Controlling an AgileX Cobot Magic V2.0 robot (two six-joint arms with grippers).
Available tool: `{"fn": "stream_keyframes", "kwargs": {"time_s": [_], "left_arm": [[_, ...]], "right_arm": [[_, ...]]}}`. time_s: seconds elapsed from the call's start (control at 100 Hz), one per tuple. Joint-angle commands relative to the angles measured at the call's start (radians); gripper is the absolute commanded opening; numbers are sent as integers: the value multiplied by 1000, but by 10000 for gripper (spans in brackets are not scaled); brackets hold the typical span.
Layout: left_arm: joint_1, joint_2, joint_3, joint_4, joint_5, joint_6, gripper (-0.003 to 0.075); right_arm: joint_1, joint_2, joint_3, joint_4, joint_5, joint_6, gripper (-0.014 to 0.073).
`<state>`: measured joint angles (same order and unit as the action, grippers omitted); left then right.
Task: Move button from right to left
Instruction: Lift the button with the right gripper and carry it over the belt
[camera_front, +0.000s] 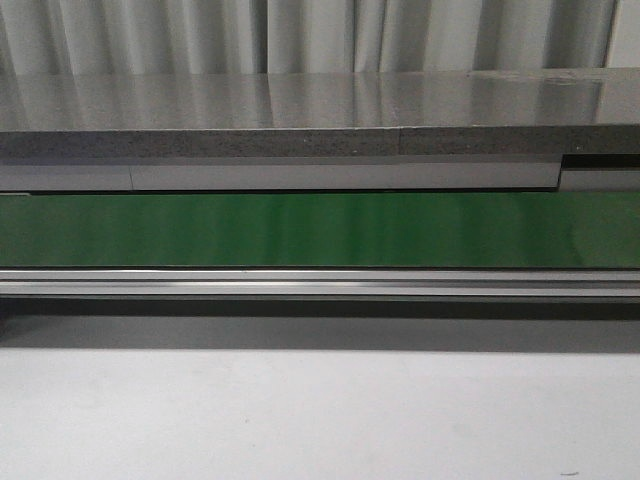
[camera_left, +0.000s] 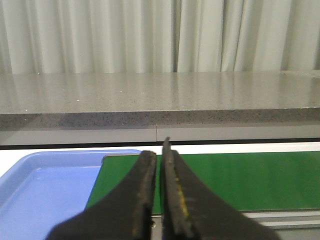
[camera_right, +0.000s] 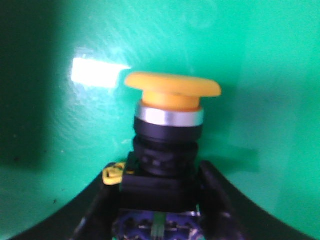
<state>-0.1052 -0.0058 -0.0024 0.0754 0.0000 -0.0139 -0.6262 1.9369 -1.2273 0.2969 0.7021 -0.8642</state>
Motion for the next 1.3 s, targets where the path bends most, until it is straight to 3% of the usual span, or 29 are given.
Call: {"fn": "stream_keyframes", "kwargs": {"time_s": [0.0, 0.22, 0.53, 0.72, 0.96, 1.29], "left_arm": [[-9, -35, 42, -2, -82, -10, 5], [-9, -35, 42, -2, -82, -10, 5], [-9, -35, 42, -2, -82, -10, 5], [-9, -35, 42, -2, -82, -10, 5], [-9, -35, 42, -2, -82, -10, 5], [-9, -35, 42, -2, -82, -10, 5]], "right_arm": [[-8, -64, -56, 18, 23, -12, 258], [-8, -136, -146, 77, 122, -12, 258], [17, -271, -148, 195, 175, 42, 258], [106, -337, -147, 159, 182, 127, 258], [264, -373, -86, -11, 169, 293, 258], [342, -385, 58, -13, 51, 332, 258]]}}
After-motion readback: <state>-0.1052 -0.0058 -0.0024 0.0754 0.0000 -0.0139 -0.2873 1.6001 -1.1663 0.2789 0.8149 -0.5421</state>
